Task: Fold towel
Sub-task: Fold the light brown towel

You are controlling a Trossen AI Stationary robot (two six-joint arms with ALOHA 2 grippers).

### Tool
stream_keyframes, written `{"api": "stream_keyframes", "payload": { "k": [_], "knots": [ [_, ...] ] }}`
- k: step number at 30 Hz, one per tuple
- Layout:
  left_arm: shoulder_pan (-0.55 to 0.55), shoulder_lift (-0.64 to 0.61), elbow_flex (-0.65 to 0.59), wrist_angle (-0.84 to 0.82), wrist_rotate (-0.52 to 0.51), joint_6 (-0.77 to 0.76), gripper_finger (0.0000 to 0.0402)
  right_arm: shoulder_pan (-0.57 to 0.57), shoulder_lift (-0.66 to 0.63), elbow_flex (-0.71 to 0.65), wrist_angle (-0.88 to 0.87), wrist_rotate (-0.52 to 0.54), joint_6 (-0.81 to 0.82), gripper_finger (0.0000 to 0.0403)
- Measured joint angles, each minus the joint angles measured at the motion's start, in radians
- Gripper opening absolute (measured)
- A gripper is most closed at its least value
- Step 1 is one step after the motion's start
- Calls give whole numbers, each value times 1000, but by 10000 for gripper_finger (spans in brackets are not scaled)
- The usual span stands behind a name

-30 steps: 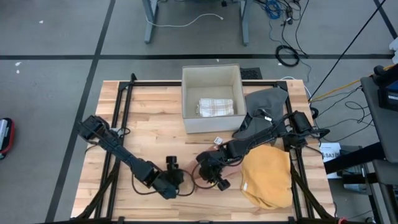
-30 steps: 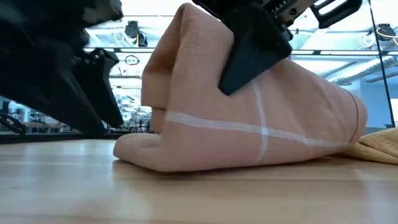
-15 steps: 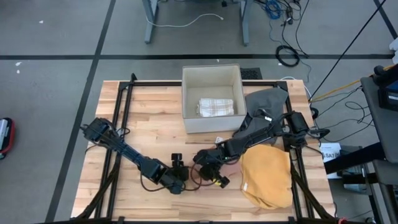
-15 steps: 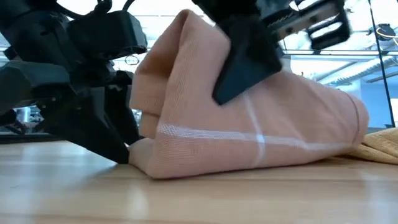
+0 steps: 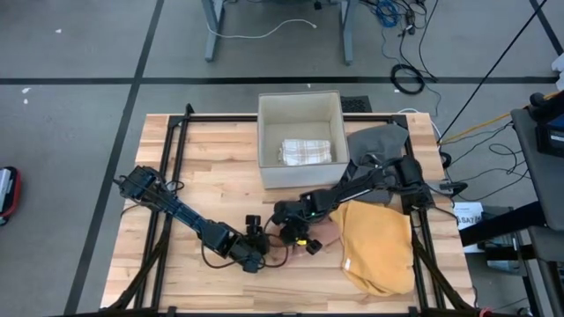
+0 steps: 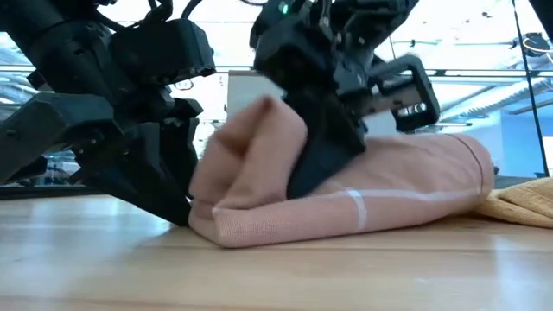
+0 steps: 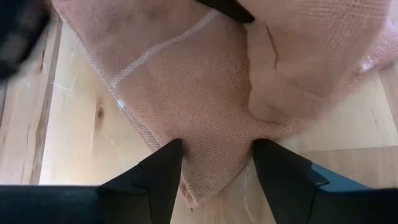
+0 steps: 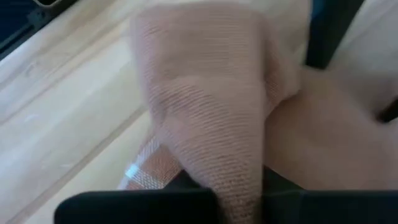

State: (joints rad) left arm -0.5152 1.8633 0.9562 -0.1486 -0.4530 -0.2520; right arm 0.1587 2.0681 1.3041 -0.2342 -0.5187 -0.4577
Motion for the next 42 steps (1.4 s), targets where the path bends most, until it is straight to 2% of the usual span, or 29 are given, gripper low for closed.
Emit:
{"api": "stream_keyframes", "payload": {
  "k": [8, 13, 19, 27, 31, 37, 42],
  "knots": [
    [2, 0, -1, 0, -4, 26, 208, -1, 18, 1, -2, -21, 39, 18],
    [6, 0, -1, -1, -8, 27, 208, -8, 2, 62, -114, -196, 50, 17],
    [7, 1, -1, -2, -10, 26, 208, -9, 13, 97, -211, -304, 16, 11],
    [7, 1, -2, 2, -10, 34, 208, -16, 88, 99, -174, -232, 27, 10],
    [7, 1, -2, 2, -10, 34, 208, -16, 97, 101, -158, -147, 23, 21],
    [7, 1, -2, 4, -10, 34, 208, -13, 89, 119, -151, -73, 0, 76],
    [7, 1, -2, 5, -9, 30, 208, -2, 84, 185, -240, -13, -26, 142]
  ]
}}
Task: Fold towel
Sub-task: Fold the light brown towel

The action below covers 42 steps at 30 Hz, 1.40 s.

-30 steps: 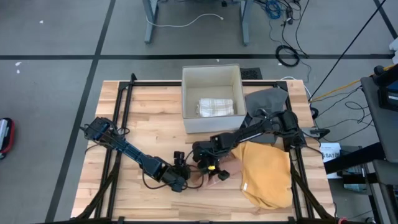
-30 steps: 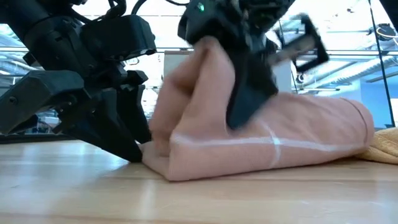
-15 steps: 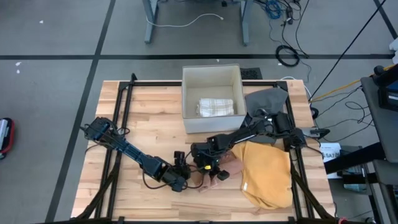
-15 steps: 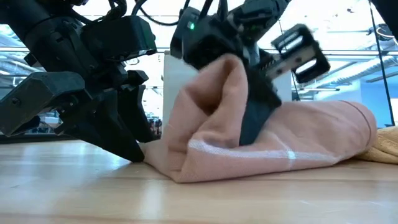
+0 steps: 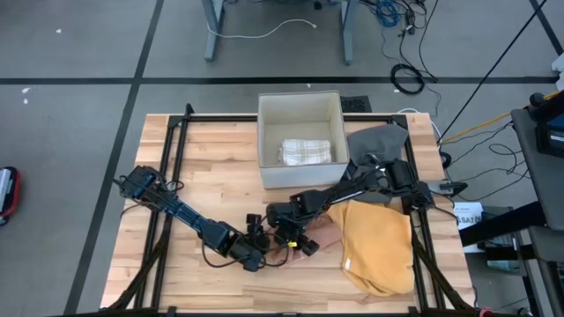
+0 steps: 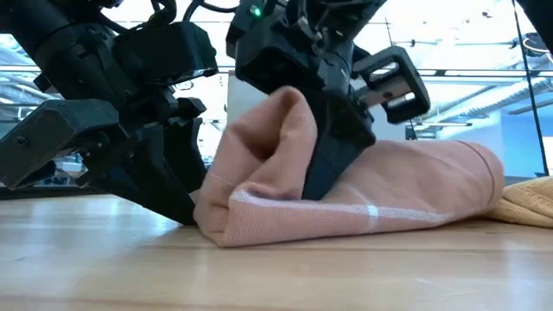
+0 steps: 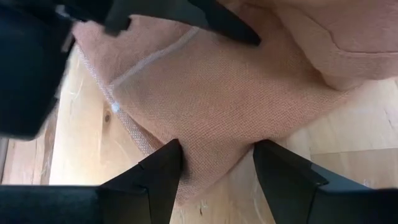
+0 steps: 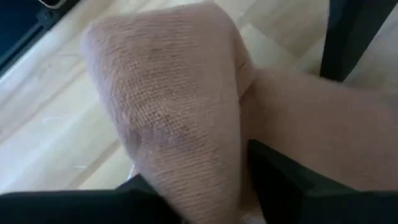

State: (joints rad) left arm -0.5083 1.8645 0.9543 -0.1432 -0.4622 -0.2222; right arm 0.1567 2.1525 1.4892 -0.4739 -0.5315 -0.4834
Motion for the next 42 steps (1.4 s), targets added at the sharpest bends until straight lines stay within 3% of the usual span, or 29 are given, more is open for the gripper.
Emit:
{"api": "stream_keyframes", "payload": {
  "k": [6, 11, 17, 26, 34, 42],
  "knots": [
    [0, 0, 0, 0, 0, -4, 208, 2, 0, 75, -73, -3, 19, 209],
    [-5, 0, 0, 1, 0, -4, 208, 2, -1, 145, -169, 2, 22, 234],
    [-5, 0, 0, 1, 0, -4, 208, 9, -2, 200, -223, 107, 5, 232],
    [-5, 0, 0, 3, 0, -4, 208, 9, 1, 201, -123, 291, -7, 227],
    [-5, -5, 1, -35, 30, -49, 208, 8, 40, 200, -68, 302, -4, 226],
    [-27, -99, -4, -162, 76, -105, 208, 14, 32, 200, -19, 352, 1, 226]
  ]
}}
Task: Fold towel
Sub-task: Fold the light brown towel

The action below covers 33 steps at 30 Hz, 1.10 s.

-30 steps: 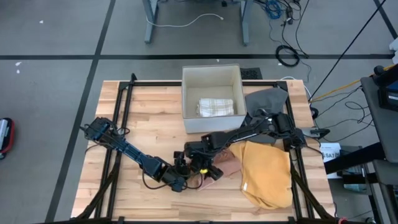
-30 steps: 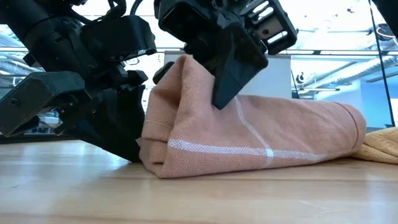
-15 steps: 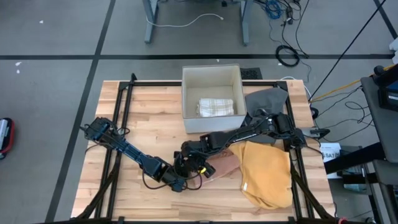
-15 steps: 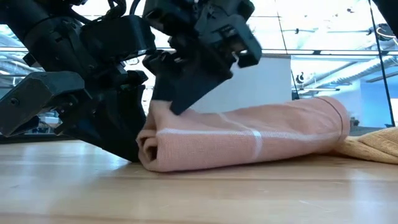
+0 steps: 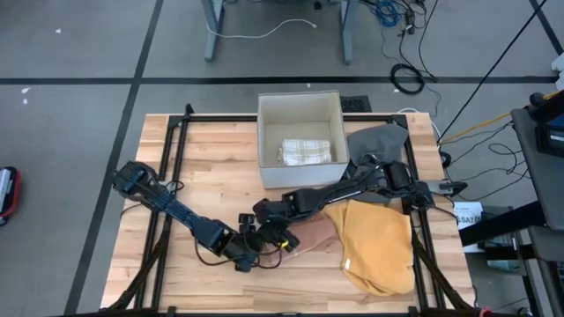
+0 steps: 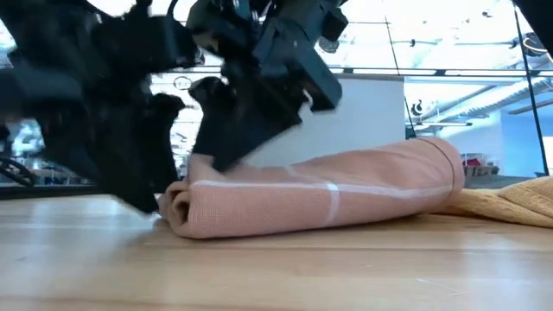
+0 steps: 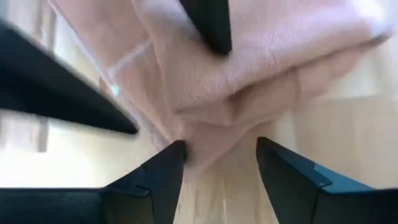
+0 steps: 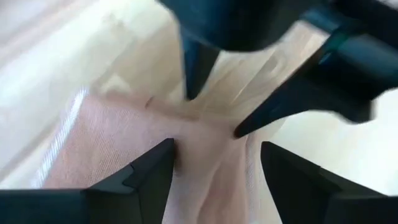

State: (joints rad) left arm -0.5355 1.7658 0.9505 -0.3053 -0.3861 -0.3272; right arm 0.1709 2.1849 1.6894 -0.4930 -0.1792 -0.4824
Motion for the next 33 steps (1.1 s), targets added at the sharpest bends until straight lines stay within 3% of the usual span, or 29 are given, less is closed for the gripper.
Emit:
{"api": "stream_keyframes", "payload": {
  "k": [8, 14, 20, 33],
  "knots": [
    [-35, -140, 3, 0, 36, 9, 208, 1, -26, -2, -33, 5, 4, 226],
    [-42, -172, 3, 162, 13, 132, 208, 4, -72, -1, -133, 32, 29, 226],
    [11, -117, 4, 297, 26, 240, 208, 22, -151, 0, -211, 131, 37, 226],
    [90, 58, 4, 507, 293, 285, 208, 33, -188, 0, -673, 153, 277, 226]
  ]
}}
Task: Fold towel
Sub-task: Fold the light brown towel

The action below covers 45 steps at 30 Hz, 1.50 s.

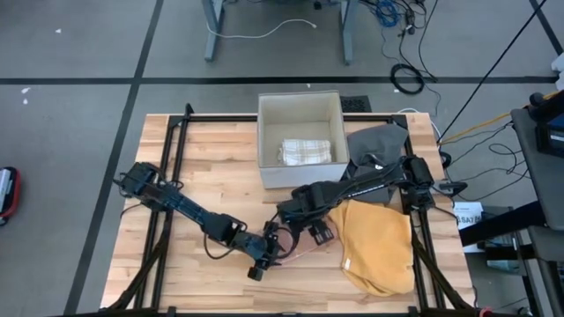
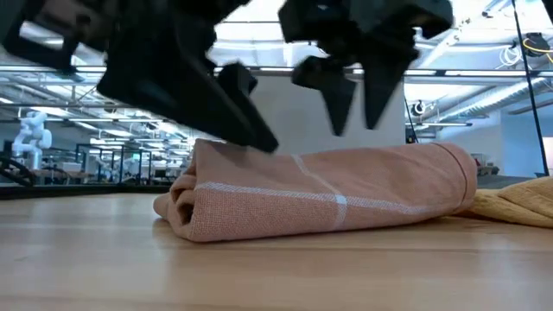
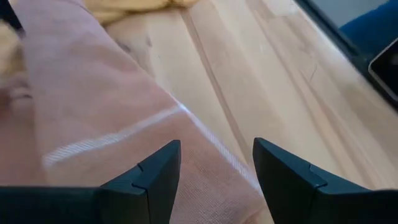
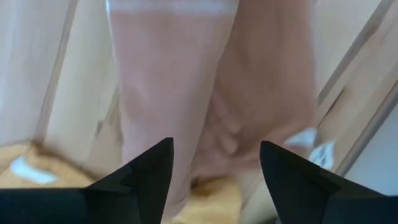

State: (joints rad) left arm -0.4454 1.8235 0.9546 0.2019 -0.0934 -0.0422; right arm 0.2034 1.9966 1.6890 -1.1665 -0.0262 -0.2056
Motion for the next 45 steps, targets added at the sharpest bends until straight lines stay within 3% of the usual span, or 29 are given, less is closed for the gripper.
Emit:
{"api": "stream_keyframes", "payload": {
  "k": [4, 8, 13, 17, 27, 31, 35, 39, 45],
  "knots": [
    [7, 40, 0, -2, 7, -4, 208, 9, 0, -9, -58, 12, 61, 226],
    [7, 69, 0, -36, 7, -15, 208, 10, 1, -60, -56, 95, 96, 226],
    [-2, 78, 9, -151, 5, -47, 208, 7, 1, -168, 10, 156, 93, 226],
    [-26, 76, 8, -228, 13, -4, 208, 7, 1, -238, 100, 136, 107, 226],
    [-42, 70, 9, -376, 30, 50, 208, 79, 1, -329, 435, -374, 141, 226],
    [-42, 70, 9, -384, 31, 103, 208, 124, -3, -326, 528, -479, 135, 226],
    [-41, 68, 9, -389, 33, 192, 208, 136, -43, -326, 381, -414, 136, 226],
    [-41, 68, 9, -389, 37, 272, 208, 133, -96, -326, 212, -258, 150, 226],
    [-39, 68, 14, -393, 70, 365, 208, 133, -196, -326, 237, -80, 141, 226]
  ]
}}
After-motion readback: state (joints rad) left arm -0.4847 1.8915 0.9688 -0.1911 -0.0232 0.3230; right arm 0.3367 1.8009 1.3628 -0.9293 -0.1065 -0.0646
